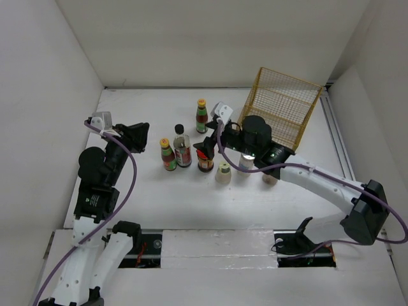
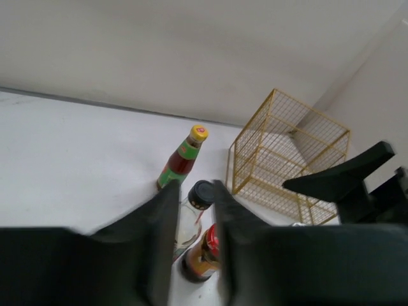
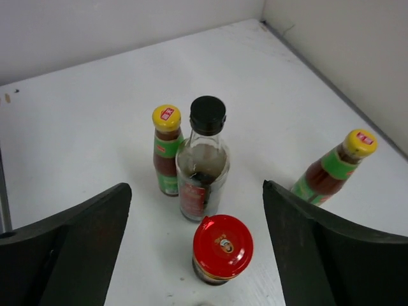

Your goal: Organize the condiment bottles

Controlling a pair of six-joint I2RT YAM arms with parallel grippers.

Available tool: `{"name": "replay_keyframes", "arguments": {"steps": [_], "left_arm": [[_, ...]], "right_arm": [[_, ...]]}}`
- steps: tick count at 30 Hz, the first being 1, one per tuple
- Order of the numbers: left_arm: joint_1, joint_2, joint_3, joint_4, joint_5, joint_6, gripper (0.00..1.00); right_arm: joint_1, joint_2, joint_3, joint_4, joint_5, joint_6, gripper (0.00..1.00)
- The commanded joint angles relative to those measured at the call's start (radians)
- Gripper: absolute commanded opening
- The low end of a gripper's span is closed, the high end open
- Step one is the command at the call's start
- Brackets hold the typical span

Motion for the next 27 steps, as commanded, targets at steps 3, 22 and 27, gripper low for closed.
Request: {"name": "replay_keyframes", "arguments": {"steps": [3,22,27], "left_arm": [[-0.001,-0.009,-0.009,0.031,-0.024,0.006,0.07],[-0.001,0.011,-0.009,0.033,-0.024,0.006,0.68],[-0.001,0.011,-0.009,0.042,-0.01,0.006,0.68]], "right_arm": [[0.025,0.058,0.04,-0.003,-0.006,-0.041,0.93],[-0.006,0.44,0.261,0.292,-0.107,0.051,0.96],[-0.006,0.501,0.284,0.343,-0.097,0.073,0.92]]}}
